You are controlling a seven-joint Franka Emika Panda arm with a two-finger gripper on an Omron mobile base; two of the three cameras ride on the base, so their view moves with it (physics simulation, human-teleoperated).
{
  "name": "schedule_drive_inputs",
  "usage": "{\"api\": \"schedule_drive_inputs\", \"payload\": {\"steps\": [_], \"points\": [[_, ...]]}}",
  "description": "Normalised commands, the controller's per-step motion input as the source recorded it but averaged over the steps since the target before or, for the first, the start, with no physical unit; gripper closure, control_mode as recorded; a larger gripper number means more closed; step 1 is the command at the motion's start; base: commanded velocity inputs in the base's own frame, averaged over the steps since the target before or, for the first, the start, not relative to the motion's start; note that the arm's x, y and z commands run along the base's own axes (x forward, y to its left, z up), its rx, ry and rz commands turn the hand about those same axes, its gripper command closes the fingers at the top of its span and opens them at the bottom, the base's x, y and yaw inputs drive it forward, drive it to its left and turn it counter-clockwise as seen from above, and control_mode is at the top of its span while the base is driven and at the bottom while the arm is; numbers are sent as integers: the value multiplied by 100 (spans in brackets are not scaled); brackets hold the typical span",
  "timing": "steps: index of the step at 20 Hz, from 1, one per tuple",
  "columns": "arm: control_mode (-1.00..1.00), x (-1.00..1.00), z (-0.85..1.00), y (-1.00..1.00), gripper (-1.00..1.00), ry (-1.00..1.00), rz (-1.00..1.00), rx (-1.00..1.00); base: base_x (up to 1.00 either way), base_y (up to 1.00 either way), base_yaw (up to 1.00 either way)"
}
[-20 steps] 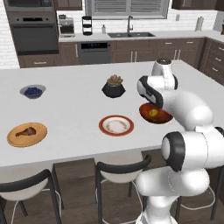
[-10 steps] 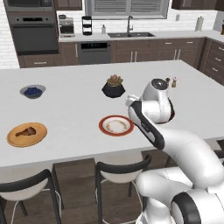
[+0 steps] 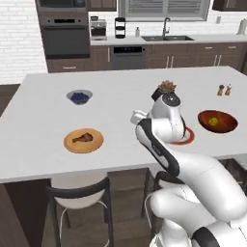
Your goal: Pick the chicken drumstick and lemon from their plates and place them in the bowl. Then put the bowl in the fridge.
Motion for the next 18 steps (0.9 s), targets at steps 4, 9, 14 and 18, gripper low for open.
{"api": "schedule_drive_inputs", "payload": {"steps": [4, 9, 14, 18], "points": [[100, 0, 0, 0, -100, 0, 0, 0, 10, 100, 0], [100, 0, 0, 0, -100, 0, 0, 0, 42, 100, -17], [-100, 95, -27, -16, -100, 1, -4, 1, 0, 0, 0], [-100, 93, -51, -64, -100, 20, -12, 9, 0, 0, 0]]}}
